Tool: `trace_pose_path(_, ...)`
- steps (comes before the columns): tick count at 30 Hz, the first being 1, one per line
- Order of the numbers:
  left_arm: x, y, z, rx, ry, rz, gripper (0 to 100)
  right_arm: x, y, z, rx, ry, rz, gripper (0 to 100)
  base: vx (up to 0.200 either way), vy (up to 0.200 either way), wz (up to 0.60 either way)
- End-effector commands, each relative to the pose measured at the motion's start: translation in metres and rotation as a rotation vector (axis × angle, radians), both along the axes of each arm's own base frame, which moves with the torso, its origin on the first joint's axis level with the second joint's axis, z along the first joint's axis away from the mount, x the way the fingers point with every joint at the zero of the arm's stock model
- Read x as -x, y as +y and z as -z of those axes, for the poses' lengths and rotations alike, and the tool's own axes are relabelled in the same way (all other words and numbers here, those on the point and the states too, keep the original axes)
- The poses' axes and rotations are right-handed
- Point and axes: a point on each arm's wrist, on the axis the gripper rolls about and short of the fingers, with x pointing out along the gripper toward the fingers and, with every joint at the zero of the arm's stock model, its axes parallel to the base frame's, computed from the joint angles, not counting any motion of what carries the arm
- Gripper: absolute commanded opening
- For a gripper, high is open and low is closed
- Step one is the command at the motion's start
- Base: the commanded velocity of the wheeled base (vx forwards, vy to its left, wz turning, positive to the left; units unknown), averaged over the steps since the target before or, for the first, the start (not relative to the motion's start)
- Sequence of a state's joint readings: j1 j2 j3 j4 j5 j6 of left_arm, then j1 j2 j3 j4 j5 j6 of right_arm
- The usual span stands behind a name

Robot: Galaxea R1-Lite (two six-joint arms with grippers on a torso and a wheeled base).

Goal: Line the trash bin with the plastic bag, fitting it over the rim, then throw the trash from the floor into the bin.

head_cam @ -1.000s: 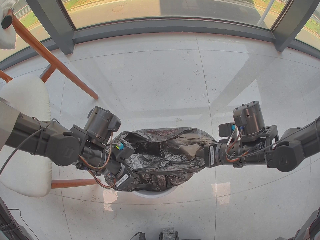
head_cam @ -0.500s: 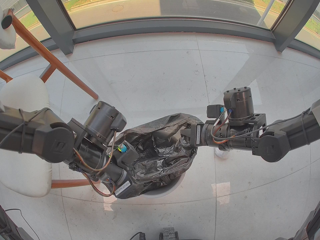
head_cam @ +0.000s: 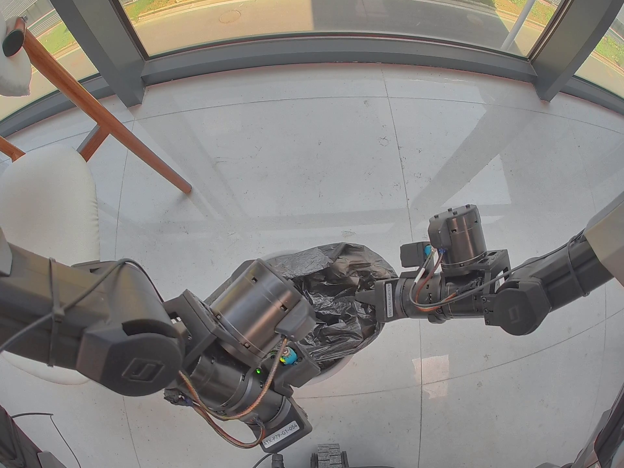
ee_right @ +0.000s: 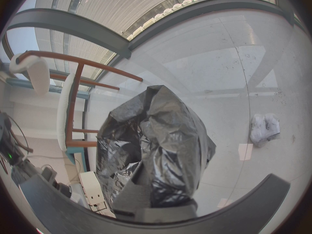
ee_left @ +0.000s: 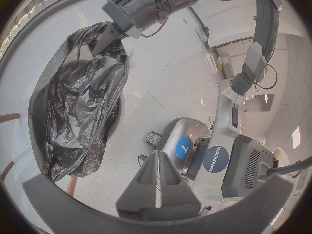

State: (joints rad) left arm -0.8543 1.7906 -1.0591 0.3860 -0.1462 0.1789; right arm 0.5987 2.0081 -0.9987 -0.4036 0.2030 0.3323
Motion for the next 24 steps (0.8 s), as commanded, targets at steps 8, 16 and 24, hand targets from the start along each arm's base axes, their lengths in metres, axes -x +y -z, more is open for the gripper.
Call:
trace_pose_path(8, -0.032, 0.01, -0.002, 0.007, -0.088, -0.12, 0, 0.005, -0.028, 0.002, 0.057, -0.025, -0.02, 0, 0.0, 0.0, 0.0)
trace_pose_path(16, -0.039, 0.023, 0.005, -0.022, -0.134, -0.098, 100, 0.008, -0.032, 0.001, 0.06, -0.023, -0.014, 0, 0.0, 0.0, 0.0)
trace_pose_path(24, -0.058, 0.025, 0.02, -0.027, -0.171, -0.094, 100, 0.009, -0.03, -0.002, 0.055, -0.034, -0.022, 0, 0.0, 0.0, 0.0)
